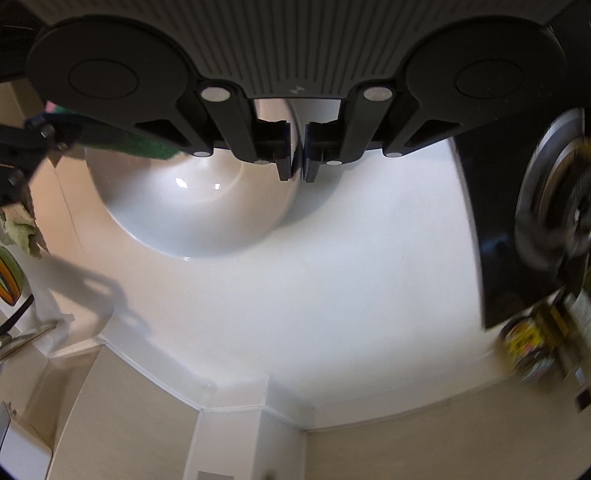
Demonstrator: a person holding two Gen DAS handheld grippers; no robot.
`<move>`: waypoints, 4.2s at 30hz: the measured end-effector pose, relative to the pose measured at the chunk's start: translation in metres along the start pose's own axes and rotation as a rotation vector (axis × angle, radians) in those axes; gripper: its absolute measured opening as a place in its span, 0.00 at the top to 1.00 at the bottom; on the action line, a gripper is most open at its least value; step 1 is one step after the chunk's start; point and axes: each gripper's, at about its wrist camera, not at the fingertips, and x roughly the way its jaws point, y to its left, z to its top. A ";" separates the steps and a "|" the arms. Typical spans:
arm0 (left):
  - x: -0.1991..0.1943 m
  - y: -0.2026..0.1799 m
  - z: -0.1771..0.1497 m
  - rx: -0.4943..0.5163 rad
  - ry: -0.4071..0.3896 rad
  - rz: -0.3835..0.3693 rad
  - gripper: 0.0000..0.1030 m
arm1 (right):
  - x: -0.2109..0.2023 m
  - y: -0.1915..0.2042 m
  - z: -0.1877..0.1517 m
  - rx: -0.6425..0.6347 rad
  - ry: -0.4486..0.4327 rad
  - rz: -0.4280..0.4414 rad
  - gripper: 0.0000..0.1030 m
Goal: Clean bowl
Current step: 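Hold the bowl with the left gripper while the right tool scrubs inside with the sponge, then keep the bowl tilted with the left gripper while the right tool wipes the inner wall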
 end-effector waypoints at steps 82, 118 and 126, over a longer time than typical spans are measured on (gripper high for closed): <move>0.040 -0.011 0.061 0.197 0.061 -0.042 0.94 | 0.017 -0.021 0.002 -0.042 0.007 -0.108 0.74; 0.023 -0.016 0.040 -0.084 0.008 0.069 0.89 | 0.036 -0.056 -0.036 -0.220 0.024 0.004 0.72; 0.044 -0.012 0.057 0.041 0.058 0.066 0.89 | 0.038 -0.063 -0.017 -0.155 0.035 0.024 0.72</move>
